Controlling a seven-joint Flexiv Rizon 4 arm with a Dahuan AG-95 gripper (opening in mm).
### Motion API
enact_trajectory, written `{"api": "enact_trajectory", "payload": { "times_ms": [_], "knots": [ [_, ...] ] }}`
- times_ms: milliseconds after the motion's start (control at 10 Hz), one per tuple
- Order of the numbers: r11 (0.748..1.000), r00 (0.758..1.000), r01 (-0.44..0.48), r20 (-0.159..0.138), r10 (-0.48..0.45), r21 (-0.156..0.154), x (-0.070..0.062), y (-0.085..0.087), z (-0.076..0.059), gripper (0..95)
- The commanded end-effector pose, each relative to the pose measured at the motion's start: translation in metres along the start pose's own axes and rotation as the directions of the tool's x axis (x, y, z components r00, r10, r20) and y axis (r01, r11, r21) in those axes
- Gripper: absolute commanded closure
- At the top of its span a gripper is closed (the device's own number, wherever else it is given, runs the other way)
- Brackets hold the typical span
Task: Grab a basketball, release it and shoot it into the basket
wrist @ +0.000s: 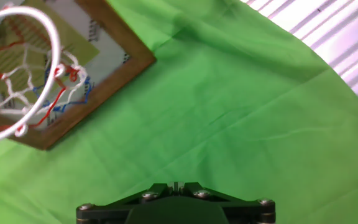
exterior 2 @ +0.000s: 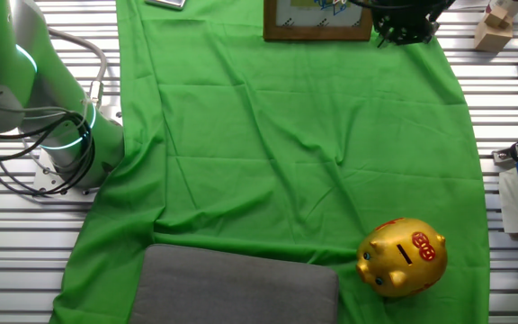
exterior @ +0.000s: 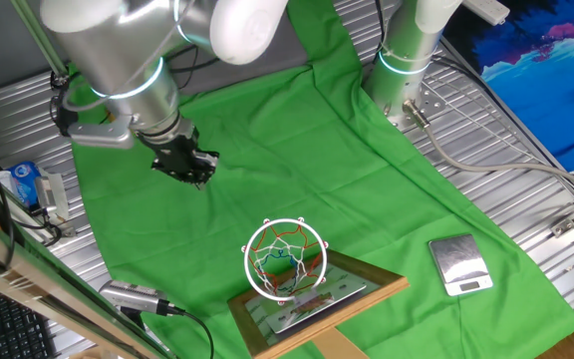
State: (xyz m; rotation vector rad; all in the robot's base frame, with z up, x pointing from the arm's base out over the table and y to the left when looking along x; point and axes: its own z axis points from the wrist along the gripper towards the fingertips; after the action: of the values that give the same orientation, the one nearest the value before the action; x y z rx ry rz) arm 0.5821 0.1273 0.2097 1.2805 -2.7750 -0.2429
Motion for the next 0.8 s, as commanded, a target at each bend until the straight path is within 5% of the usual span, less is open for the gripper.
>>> {"api": "enact_trajectory", "payload": {
  "times_ms": [100, 500, 800],
  "knots": [
    [0.992, 0.992, -0.118, -0.036, 0.12, 0.048, 0.0, 0.0, 0.0, 95.0],
    [0.994, 0.994, -0.092, -0.051, 0.095, 0.058, 0.0, 0.0, 0.0, 95.0],
    [0.998, 0.999, -0.031, -0.03, 0.033, 0.047, 0.017, -0.031, 0.01, 95.0]
  ]
}}
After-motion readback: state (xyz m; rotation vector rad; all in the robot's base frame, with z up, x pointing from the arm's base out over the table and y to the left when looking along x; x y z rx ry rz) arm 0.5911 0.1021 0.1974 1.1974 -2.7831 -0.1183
